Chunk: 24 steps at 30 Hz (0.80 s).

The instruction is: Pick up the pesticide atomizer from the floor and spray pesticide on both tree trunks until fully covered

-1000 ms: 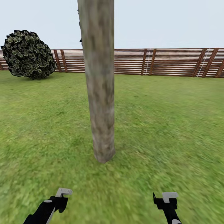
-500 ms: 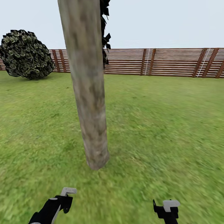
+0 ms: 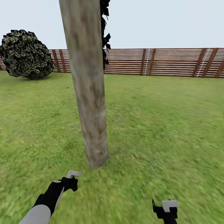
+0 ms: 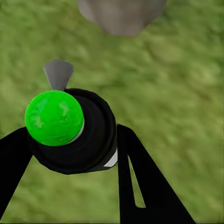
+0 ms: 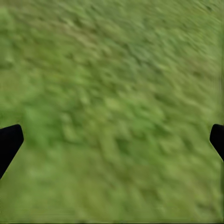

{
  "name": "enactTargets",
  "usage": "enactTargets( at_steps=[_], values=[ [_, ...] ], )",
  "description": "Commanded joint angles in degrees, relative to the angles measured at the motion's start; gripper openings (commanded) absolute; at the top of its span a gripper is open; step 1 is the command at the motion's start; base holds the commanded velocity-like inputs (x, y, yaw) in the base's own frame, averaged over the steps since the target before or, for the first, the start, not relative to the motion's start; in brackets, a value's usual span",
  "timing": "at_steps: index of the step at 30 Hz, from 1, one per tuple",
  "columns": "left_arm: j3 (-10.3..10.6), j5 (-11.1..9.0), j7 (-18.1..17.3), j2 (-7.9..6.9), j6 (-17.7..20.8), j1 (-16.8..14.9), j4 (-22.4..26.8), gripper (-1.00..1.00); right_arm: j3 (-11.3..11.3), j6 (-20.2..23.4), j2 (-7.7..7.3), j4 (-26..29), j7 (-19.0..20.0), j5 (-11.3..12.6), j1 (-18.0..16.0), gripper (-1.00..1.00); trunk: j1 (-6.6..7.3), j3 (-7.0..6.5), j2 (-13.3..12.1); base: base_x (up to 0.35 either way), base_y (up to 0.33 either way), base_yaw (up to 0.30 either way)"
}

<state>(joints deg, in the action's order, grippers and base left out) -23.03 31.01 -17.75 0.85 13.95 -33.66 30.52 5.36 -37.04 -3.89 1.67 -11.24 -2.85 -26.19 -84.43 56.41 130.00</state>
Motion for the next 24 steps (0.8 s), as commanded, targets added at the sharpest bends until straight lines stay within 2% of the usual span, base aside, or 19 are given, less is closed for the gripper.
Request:
enactTargets(
  at_steps=[1, 6, 8, 12, 14, 15, 19, 21, 24],
  values=[
    [0.03, 0.15, -0.01, 0.05, 0.01, 0.0, 0.1, -1.0, 0.0, -0.02, -0.02, 0.0, 0.05, -0.04, 0.0, 1.0, 0.0, 0.0, 0.0, -0.083, 0.0, -0.005],
    [-0.22, 3.03, -0.29, 0.83, 0.41, -0.44, 0.12, -1.0, 0.0, -0.03, -0.06, 0.08, -0.07, -0.05, 0.0, 1.0, 0.0, 0.0, 0.0, -0.021, 0.0, -0.192],
    [-0.3, 3.31, -0.45, 1.03, 0.56, -0.73, -0.01, -1.0, 0.0, -0.04, -0.06, 0.09, -0.15, -0.05, 0.0, 1.0, 0.0, 0.0, 0.0, -0.002, 0.0, -0.267],
    [-0.3, 3.5, -0.53, 2.46, 0.73, -1.05, 0.03, -1.0, 0.0, -0.04, -0.06, 0.09, -0.13, -0.05, 0.0, 1.0, 0.0, 0.0, 0.0, 0.0, 0.0, -0.096],
    [-0.32, 3.46, -0.53, 2.24, 0.78, -1.2, 0.08, -1.0, 0.0, -0.03, -0.06, 0.09, -0.11, -0.05, 0.0, 1.0, 0.0, 0.0, 0.0, 0.0, 0.0, -0.014],
    [-0.33, 3.47, -0.53, 1.86, 0.79, -1.26, 0.14, -1.0, 0.0, -0.04, -0.06, 0.09, -0.11, -0.05, 0.0, 1.0, 0.0, 0.0, 0.0, 0.0, 0.0, -0.005],
    [-0.63, 3.14, -0.61, -3.56, 1.58, -1.25, 0.81, -1.0, 0.0, -0.02, -0.06, 0.09, -0.1, -0.05, 0.0, 1.0, 0.0, 0.0, 0.0, 0.0, 0.0, -0.001],
    [-0.3, 3.4, -0.54, -4.32, 1.86, -0.72, 0.92, -1.0, 0.0, -0.03, -0.06, 0.15, -0.09, -0.05, 0.0, 1.0, 0.0, 0.0, 0.0, 0.0, 0.0, 0.0],
    [-0.23, 3.5, -0.55, -3.92, 1.67, -0.5, 0.88, -1.0, 0.0, -0.04, -0.06, 0.1, -0.1, -0.05, 0.0, 1.0, 0.0, 0.0, 0.0, -0.158, 0.0, 0.0]
  ],
)
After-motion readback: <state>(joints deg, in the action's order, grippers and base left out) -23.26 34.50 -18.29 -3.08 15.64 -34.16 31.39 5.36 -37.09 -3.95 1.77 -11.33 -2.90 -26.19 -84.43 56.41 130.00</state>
